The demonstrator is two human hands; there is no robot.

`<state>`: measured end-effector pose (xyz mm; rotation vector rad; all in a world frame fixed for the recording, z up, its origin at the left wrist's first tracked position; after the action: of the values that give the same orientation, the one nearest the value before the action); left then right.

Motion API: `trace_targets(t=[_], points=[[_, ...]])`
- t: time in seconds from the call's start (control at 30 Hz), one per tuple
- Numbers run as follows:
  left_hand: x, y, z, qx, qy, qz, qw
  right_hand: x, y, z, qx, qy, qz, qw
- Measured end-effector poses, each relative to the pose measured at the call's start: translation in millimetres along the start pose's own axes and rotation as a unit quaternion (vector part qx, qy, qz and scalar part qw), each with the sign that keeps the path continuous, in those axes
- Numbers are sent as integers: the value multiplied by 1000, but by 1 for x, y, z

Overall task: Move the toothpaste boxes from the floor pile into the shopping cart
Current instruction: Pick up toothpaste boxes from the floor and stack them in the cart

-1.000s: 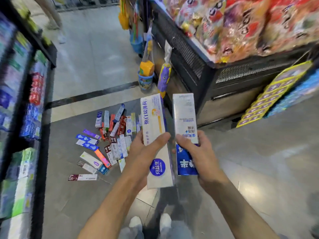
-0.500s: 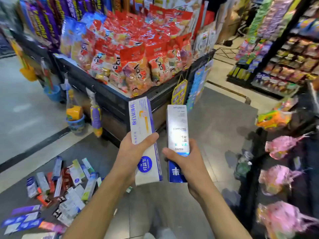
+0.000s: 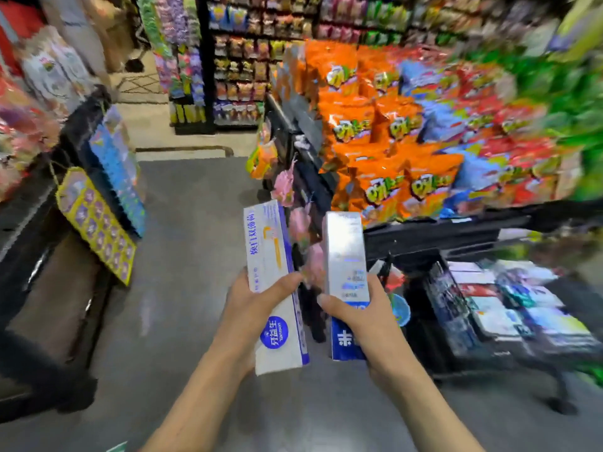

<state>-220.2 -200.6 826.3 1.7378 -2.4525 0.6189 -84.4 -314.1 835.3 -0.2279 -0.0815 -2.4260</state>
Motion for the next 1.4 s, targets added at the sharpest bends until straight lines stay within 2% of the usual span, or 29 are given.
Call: trace_targets(t=[0.1, 0.27, 0.47, 0.67, 1.1, 1.23, 1.4], points=[[10, -80, 32, -52, 14, 92, 994, -6, 83, -4, -16, 0, -80, 997], [32, -224, 88, -85, 20, 202, 975, -17, 230, -16, -45, -9, -210, 977], [67, -380, 160, -123, 58, 280, 950, -20, 400, -22, -59, -14, -308, 950], [76, -489, 211, -175, 66, 344, 920, -35, 499, -26, -93, -34, -353, 931], [-23, -683, 293, -273, 57, 355, 892, -186, 640, -27, -73, -107, -386, 914], [-58, -737, 311, -314, 19, 367, 876, -239, 678, -22, -35, -122, -390, 912], [-94, -795, 342, -390, -8, 298, 871, -295, 730, -25, 19, -141, -385, 912]])
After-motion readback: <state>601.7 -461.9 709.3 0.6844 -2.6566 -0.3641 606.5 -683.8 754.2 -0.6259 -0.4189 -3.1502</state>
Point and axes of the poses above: each hand's wrist, its own x-axis away from the middle knuckle, its own y-axis out of the back of the hand, z = x × y, the point moved 2 cm from there along -x, towards the middle knuckle, and after that the axes turned 11 degrees about -z, right-handed, at the moved point
